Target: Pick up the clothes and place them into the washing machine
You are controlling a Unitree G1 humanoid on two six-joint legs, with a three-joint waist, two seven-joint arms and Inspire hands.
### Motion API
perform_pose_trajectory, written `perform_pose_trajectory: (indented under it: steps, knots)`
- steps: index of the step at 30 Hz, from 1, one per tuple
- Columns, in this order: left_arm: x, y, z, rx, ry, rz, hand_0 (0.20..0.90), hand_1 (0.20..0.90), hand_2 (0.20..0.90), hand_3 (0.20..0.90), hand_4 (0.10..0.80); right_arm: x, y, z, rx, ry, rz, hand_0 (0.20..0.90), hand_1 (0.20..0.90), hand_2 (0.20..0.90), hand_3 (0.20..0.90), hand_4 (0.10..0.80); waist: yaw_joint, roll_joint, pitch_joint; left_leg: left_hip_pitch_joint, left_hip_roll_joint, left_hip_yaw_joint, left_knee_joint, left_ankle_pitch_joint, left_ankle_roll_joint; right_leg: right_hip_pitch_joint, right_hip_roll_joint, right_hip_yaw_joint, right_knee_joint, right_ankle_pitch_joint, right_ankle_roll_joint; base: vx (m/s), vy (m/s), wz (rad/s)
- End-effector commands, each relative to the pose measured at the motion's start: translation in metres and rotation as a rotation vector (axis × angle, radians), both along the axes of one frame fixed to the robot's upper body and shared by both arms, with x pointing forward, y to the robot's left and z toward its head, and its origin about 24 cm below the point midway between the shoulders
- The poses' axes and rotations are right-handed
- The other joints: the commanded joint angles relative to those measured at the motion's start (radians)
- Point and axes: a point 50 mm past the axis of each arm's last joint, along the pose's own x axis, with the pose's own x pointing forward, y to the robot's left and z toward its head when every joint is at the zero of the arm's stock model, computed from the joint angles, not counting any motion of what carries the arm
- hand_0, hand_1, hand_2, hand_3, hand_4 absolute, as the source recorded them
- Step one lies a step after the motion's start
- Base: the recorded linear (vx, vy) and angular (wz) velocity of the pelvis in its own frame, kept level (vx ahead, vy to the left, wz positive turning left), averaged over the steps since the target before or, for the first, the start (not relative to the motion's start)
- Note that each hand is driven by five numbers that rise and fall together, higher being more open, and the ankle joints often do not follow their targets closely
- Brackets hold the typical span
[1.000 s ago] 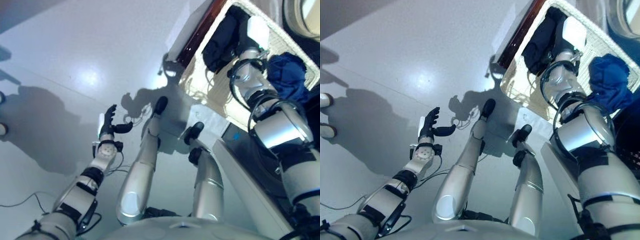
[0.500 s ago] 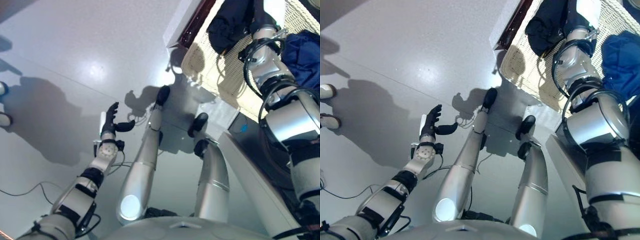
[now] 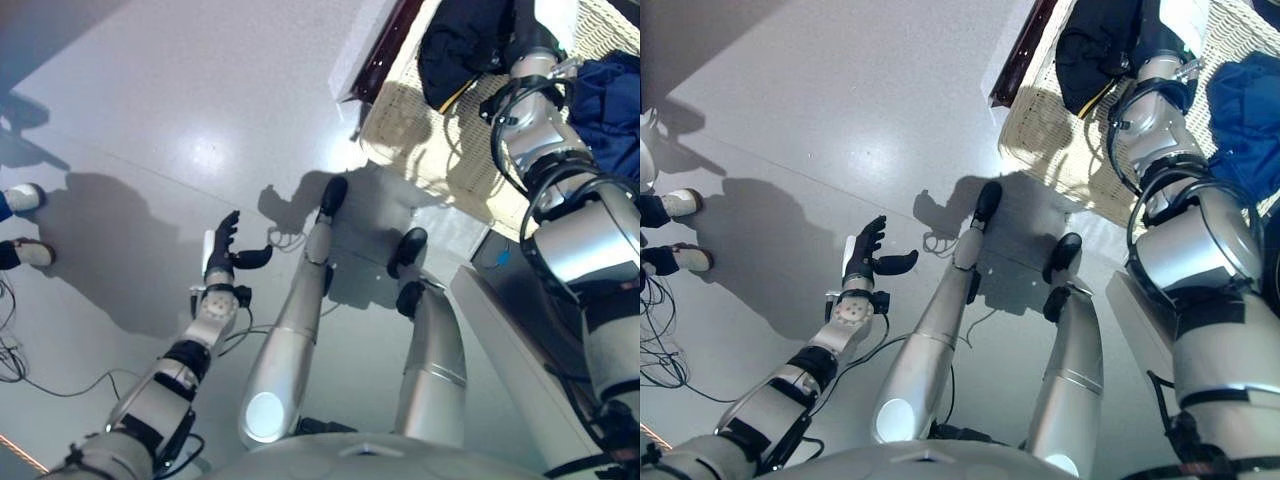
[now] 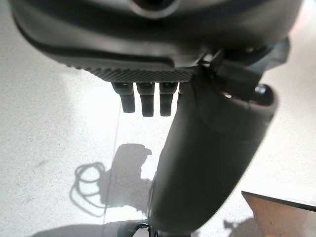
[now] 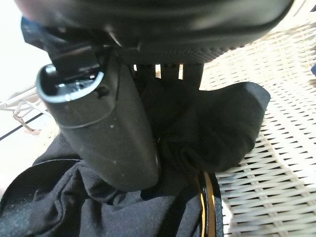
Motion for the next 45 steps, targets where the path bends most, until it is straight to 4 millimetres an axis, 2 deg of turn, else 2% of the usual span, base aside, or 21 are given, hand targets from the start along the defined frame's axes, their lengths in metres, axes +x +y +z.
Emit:
perform_pose_trajectory:
  steps: [1,6,10,11,12,17,24,27,29,33,37,42,45]
  knots:
    - [-0.007,0.015,-0.009,0.028,0.032,0.08,0.9,0.9,0.9,0.9,0.8,-0.001,-0.013,-0.016,0.018,0.069,-0.052,0.3,0.3,0.3,0.3,0.4,0.009,0.018,0.037,0.035,-0.074,0.086,0.077,-0.143,0.034,0.137,-0.007,0.053,-0.18,0.067,0.073,0.0,0.0,0.0]
    - [-0.011,0.018,-0.016,0.043,0.066,0.094,0.9,0.9,0.9,0.9,0.8,-0.001,-0.014,-0.026,0.049,0.085,-0.06,0.3,0.3,0.3,0.3,0.4,0.005,0.018,0.034,0.079,-0.073,0.095,0.056,-0.137,0.037,0.173,-0.003,0.063,-0.191,0.071,0.074,-0.003,0.004,-0.01]
    - [-0.017,0.02,-0.023,0.055,0.11,0.105,0.9,0.9,0.9,0.9,0.8,-0.001,-0.01,-0.039,0.144,0.082,-0.041,0.3,0.3,0.3,0.3,0.4,-0.007,0.011,0.029,0.129,-0.072,0.098,0.037,-0.131,0.04,0.214,0.004,0.069,-0.206,0.078,0.076,-0.012,0.007,-0.08]
    - [-0.019,0.022,-0.025,0.059,0.121,0.111,0.9,0.9,0.9,0.9,0.8,-0.001,-0.008,-0.042,0.186,0.076,-0.028,0.3,0.3,0.3,0.3,0.4,-0.011,0.009,0.026,0.145,-0.071,0.1,0.027,-0.129,0.041,0.229,0.006,0.069,-0.213,0.083,0.076,-0.083,0.043,-0.07]
    - [-0.02,0.022,-0.027,0.063,0.128,0.113,0.9,0.9,0.9,0.9,0.8,0.0,-0.006,-0.045,0.262,0.053,-0.01,0.3,0.3,0.3,0.3,0.4,-0.013,0.01,0.022,0.148,-0.067,0.103,0.015,-0.099,0.046,0.236,0.011,0.068,-0.232,0.116,0.073,-0.081,0.045,-0.06]
    - [-0.034,0.027,-0.04,0.064,0.194,0.137,0.9,0.9,0.9,0.9,0.8,-0.001,0.005,-0.059,0.543,-0.019,0.088,0.3,0.3,0.3,0.3,0.4,-0.04,-0.003,0.003,0.244,-0.06,0.122,-0.019,-0.102,0.062,0.322,0.02,0.091,-0.29,0.144,0.082,-0.01,0.073,-0.15]
    - [-0.064,0.03,-0.064,0.03,0.309,0.166,0.9,0.9,0.9,0.9,0.8,-0.009,0.029,-0.099,1.016,-0.104,0.269,0.3,0.3,0.3,0.3,0.4,-0.09,-0.022,-0.035,0.375,-0.041,0.174,-0.07,-0.112,0.091,0.428,0.034,0.142,-0.376,0.187,0.098,0.037,0.079,-0.41]
    - [-0.078,0.033,-0.073,0.016,0.358,0.172,0.9,0.9,0.9,0.9,0.8,-0.016,0.035,-0.117,1.167,-0.133,0.318,0.3,0.3,0.3,0.3,0.4,-0.108,-0.023,-0.055,0.441,-0.035,0.184,-0.098,-0.114,0.102,0.479,0.037,0.156,-0.392,0.189,0.099,0.073,0.028,-0.41]
    - [-0.083,0.034,-0.076,0.009,0.372,0.176,0.9,0.9,0.9,0.9,0.8,-0.019,0.035,-0.122,1.197,-0.14,0.324,0.3,0.3,0.3,0.3,0.4,-0.112,-0.023,-0.065,0.456,-0.032,0.187,-0.108,-0.111,0.104,0.49,0.037,0.158,-0.4,0.193,0.099,0.048,0.008,-0.29]
    - [-0.099,0.032,-0.087,-0.013,0.435,0.169,0.9,0.9,0.9,0.9,0.8,-0.032,0.037,-0.156,1.441,-0.194,0.315,0.3,0.3,0.3,0.3,0.4,-0.134,-0.01,-0.094,0.537,-0.031,0.194,-0.148,-0.115,0.109,0.558,0.033,0.151,-0.418,0.183,0.1,0.081,0.017,-0.11]
    - [-0.117,0.03,-0.097,-0.036,0.494,0.178,0.9,0.9,0.9,0.9,0.8,-0.045,0.036,-0.18,1.66,-0.284,0.295,0.3,0.3,0.3,0.3,0.4,-0.145,0.009,-0.126,0.599,-0.033,0.205,-0.175,-0.123,0.115,0.606,0.028,0.158,-0.442,0.184,0.106,0.076,0.023,-0.13]
    - [-0.139,0.026,-0.109,-0.051,0.563,0.172,0.9,0.9,0.9,0.9,0.8,-0.054,0.029,-0.193,1.777,-0.387,0.247,0.3,0.3,0.3,0.3,0.4,-0.152,0.032,-0.171,0.632,-0.033,0.224,-0.213,-0.125,0.115,0.645,0.005,0.181,-0.529,0.225,0.12,0.042,0.025,-0.14]
    - [-0.142,0.022,-0.111,-0.056,0.574,0.166,0.9,0.9,0.9,0.9,0.8,-0.059,0.021,-0.197,1.833,-0.466,0.188,0.3,0.3,0.3,0.3,0.4,-0.15,0.044,-0.195,0.643,-0.029,0.228,-0.252,-0.108,0.107,0.652,-0.003,0.181,-0.548,0.228,0.121,0.002,0.012,-0.08]
